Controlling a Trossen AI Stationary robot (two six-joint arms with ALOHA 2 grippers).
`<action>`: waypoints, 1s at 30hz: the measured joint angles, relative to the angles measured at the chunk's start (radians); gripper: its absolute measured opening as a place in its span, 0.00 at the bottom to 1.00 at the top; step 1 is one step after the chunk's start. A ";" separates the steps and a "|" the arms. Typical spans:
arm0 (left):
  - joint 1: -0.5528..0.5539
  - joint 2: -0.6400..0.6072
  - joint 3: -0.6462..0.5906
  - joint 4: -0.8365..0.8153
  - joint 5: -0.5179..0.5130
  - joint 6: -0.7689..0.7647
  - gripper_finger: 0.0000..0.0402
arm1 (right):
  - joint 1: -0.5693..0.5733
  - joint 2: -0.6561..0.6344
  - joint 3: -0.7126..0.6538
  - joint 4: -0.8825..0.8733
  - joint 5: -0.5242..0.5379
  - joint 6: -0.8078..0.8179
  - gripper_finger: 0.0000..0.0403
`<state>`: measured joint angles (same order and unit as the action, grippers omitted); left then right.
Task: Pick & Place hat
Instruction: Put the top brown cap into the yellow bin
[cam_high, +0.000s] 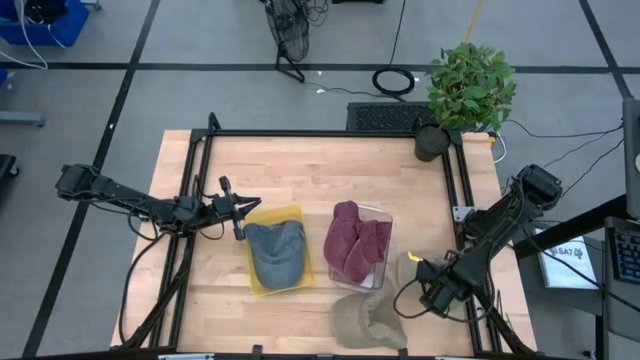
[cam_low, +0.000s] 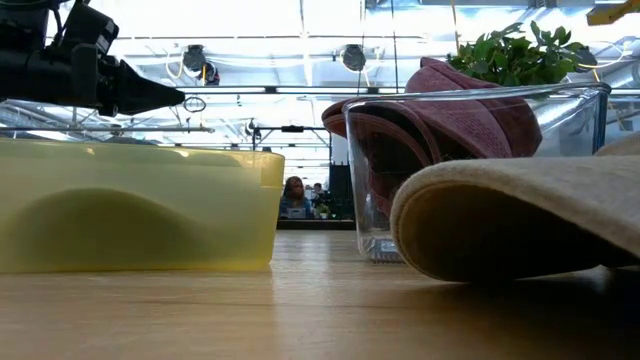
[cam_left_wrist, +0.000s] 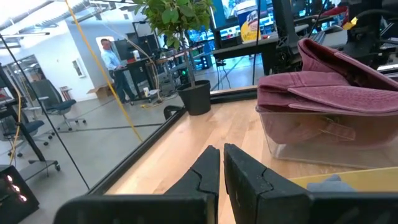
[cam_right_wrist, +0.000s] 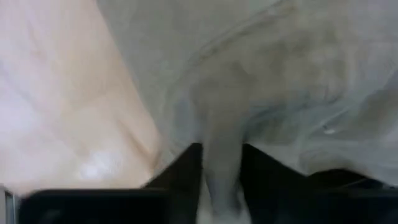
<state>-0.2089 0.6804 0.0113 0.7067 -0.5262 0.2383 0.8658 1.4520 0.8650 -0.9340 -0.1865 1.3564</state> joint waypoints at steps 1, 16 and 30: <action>0.000 0.000 0.000 0.000 0.000 0.000 0.08 | 0.000 0.000 0.000 0.000 -0.018 -0.016 0.12; 0.000 0.000 0.000 0.000 0.001 -0.007 0.08 | -0.002 -0.119 0.259 -0.369 0.133 -0.146 0.01; 0.000 0.000 0.000 0.037 0.044 0.064 0.08 | -0.080 -0.147 0.646 -0.636 0.649 -0.496 0.00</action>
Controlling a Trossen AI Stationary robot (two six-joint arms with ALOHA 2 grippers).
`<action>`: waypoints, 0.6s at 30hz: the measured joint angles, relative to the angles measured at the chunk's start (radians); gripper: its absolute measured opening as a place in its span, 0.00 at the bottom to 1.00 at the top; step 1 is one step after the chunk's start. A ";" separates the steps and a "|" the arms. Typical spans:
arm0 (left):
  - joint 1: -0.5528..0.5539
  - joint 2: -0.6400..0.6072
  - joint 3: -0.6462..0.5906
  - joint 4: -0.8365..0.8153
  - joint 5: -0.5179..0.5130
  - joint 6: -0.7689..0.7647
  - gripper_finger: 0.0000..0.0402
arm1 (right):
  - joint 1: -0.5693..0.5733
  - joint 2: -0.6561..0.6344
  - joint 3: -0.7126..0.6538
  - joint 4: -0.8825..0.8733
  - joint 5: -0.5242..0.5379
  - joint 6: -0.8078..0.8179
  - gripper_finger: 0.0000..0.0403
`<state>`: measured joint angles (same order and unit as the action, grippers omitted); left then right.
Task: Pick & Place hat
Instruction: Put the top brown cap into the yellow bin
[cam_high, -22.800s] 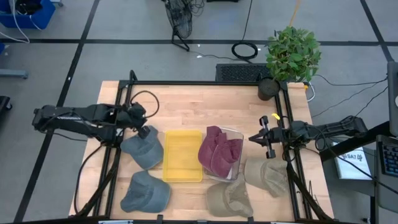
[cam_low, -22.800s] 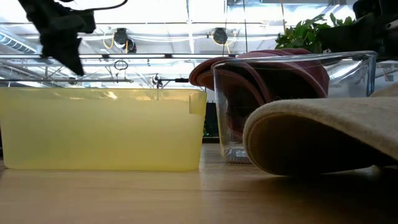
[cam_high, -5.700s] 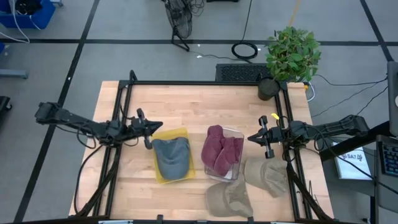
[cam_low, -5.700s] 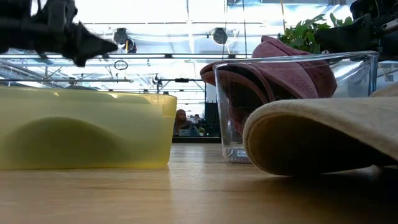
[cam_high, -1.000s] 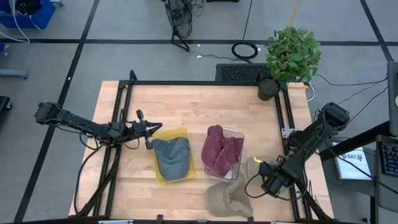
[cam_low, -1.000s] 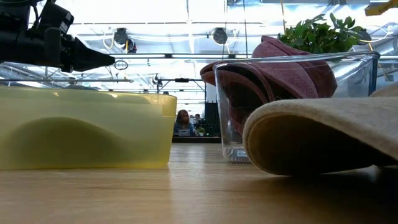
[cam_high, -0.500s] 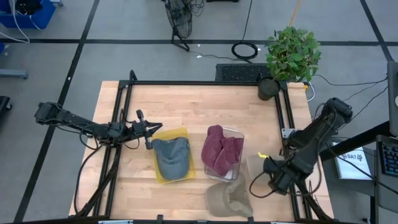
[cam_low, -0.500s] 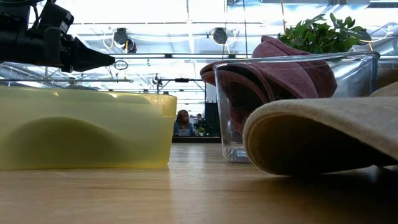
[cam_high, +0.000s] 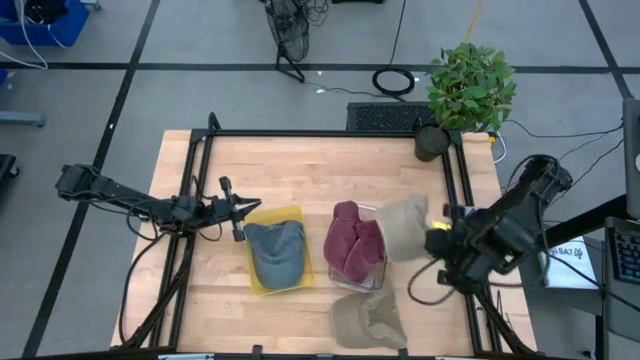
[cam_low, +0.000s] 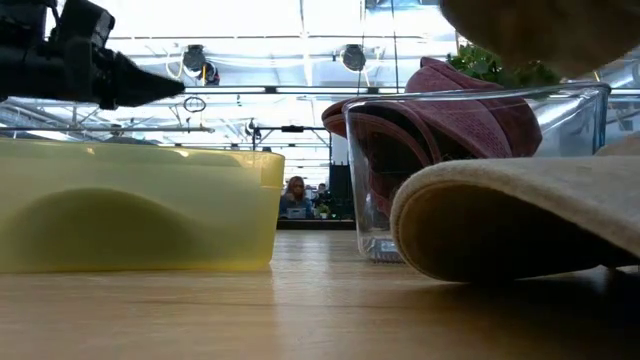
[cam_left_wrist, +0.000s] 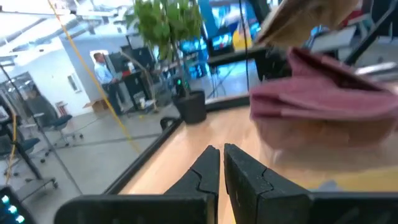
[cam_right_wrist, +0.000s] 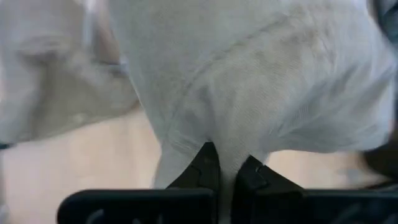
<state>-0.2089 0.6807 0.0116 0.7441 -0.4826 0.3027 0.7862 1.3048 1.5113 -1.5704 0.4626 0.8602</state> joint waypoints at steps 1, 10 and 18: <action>0.000 0.000 0.000 0.017 0.015 0.002 0.08 | -0.024 0.000 0.006 0.011 0.017 -0.049 0.00; 0.000 0.000 0.008 0.151 0.189 0.096 0.28 | -0.305 0.011 0.016 0.492 -0.041 -0.701 0.00; -0.005 0.025 0.031 0.156 0.380 0.227 0.57 | -0.493 0.099 0.017 0.843 -0.350 -1.153 0.00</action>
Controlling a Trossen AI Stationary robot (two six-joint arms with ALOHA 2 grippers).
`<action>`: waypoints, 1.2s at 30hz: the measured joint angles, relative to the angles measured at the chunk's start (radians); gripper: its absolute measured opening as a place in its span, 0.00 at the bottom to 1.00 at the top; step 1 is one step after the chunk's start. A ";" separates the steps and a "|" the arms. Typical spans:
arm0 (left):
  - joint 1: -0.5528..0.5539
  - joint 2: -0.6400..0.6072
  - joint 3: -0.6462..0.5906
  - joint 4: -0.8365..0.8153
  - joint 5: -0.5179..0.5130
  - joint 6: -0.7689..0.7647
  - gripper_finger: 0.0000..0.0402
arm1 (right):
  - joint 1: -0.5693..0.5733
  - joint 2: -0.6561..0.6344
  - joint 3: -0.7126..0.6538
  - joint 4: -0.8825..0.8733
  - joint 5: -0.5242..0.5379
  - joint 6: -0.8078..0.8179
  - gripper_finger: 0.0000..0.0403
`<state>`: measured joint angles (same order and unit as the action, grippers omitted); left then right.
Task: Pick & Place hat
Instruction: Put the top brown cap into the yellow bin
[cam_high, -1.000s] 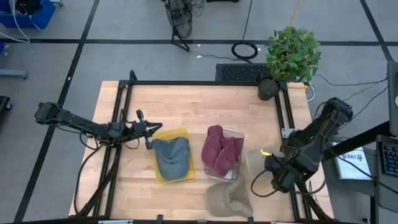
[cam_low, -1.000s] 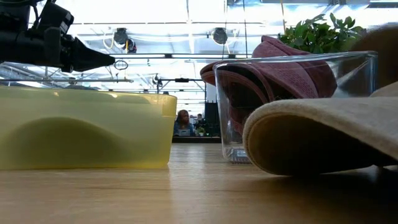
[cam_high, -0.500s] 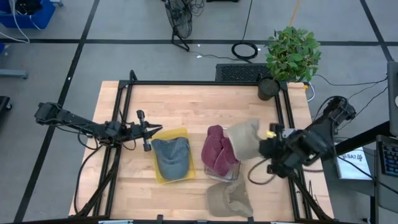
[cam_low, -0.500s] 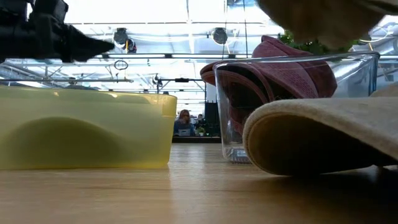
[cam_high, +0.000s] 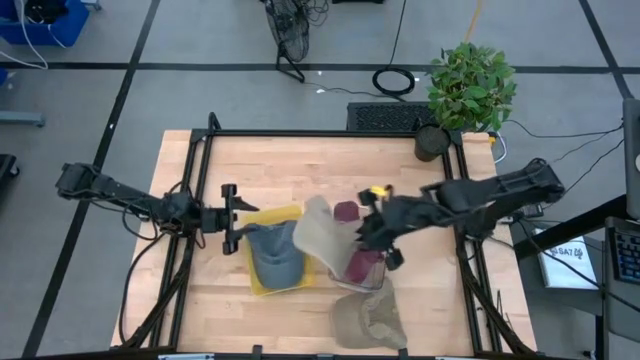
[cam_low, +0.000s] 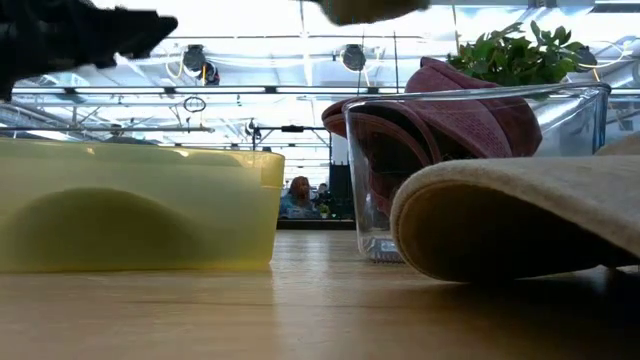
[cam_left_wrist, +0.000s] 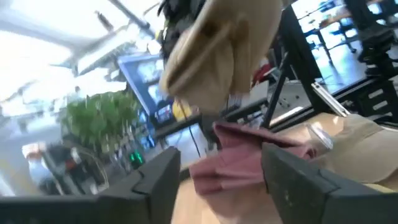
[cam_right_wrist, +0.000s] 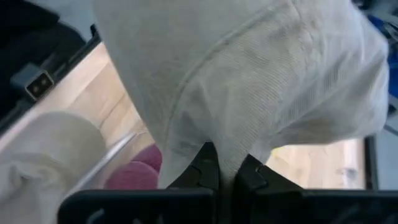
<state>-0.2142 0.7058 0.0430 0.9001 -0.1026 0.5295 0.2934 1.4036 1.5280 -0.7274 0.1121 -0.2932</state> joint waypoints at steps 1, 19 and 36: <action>-0.005 0.007 0.015 0.001 0.004 0.024 0.59 | -0.020 0.020 0.000 0.014 -0.031 -0.036 0.00; -0.025 0.266 0.274 -0.173 -0.206 0.210 0.65 | -0.183 0.245 -0.001 0.166 -0.136 -0.290 0.00; -0.124 0.391 0.278 -0.005 -0.181 0.328 0.56 | -0.178 0.245 -0.001 0.223 -0.189 -0.261 0.00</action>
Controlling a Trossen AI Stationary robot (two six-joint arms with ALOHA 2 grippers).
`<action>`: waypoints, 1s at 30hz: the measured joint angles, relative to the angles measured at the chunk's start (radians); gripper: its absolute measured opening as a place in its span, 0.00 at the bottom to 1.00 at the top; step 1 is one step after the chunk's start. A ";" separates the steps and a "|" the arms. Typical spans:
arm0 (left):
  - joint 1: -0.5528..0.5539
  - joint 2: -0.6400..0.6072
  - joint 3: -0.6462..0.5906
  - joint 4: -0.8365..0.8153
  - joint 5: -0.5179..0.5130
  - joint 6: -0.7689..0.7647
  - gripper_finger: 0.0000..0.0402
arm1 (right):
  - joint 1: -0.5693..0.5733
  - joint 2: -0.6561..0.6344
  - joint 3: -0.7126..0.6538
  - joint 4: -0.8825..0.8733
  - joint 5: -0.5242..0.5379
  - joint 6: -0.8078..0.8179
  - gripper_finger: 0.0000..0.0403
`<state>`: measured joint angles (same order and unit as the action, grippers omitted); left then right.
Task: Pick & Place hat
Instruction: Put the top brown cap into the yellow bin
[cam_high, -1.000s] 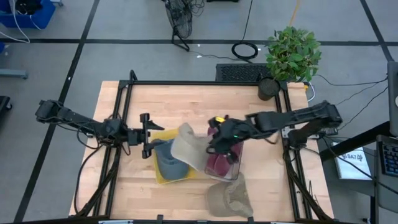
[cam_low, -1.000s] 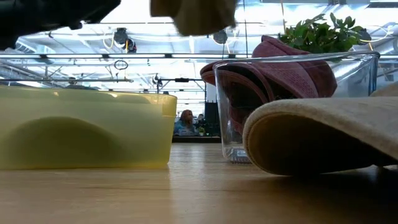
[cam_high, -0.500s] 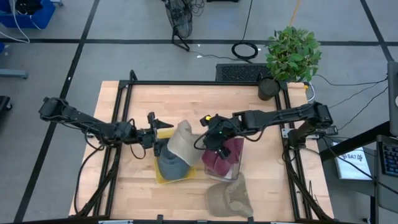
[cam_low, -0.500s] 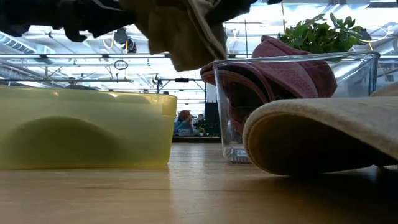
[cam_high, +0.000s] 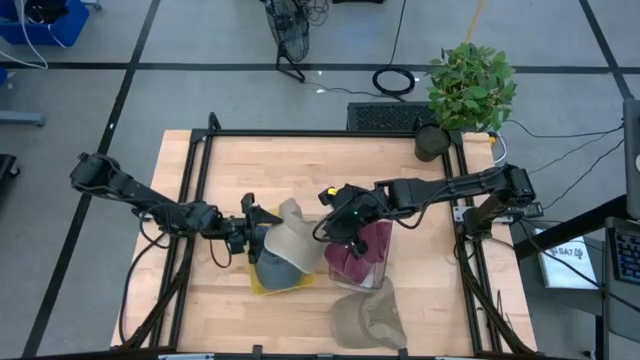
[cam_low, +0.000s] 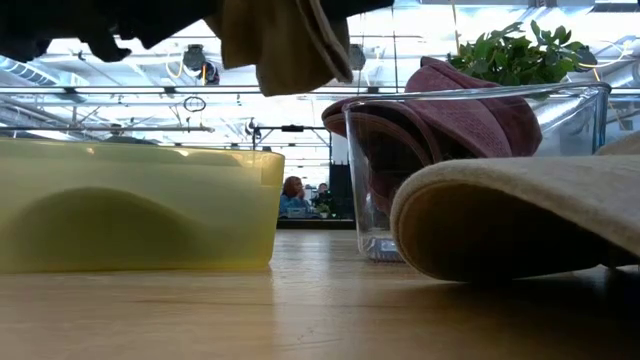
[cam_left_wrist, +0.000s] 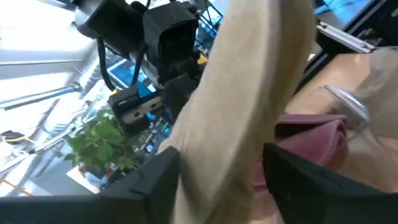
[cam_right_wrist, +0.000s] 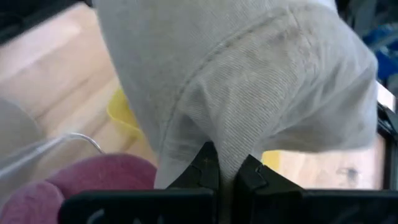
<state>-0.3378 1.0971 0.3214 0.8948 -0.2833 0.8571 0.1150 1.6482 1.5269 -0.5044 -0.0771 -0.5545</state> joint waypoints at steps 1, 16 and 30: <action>0.000 0.015 0.000 0.020 -0.006 0.013 0.52 | -0.002 0.000 0.000 0.006 -0.018 -0.002 0.00; -0.053 0.119 0.064 0.050 -0.269 0.214 0.03 | -0.017 0.021 -0.002 -0.024 -0.054 0.101 0.04; -0.327 0.113 0.064 0.039 -0.636 0.500 0.03 | -0.017 -0.027 -0.002 0.020 -0.055 0.319 0.37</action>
<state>-0.6650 1.2096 0.3854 0.9337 -0.9191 1.3572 0.0982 1.6210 1.5249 -0.4844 -0.1322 -0.2358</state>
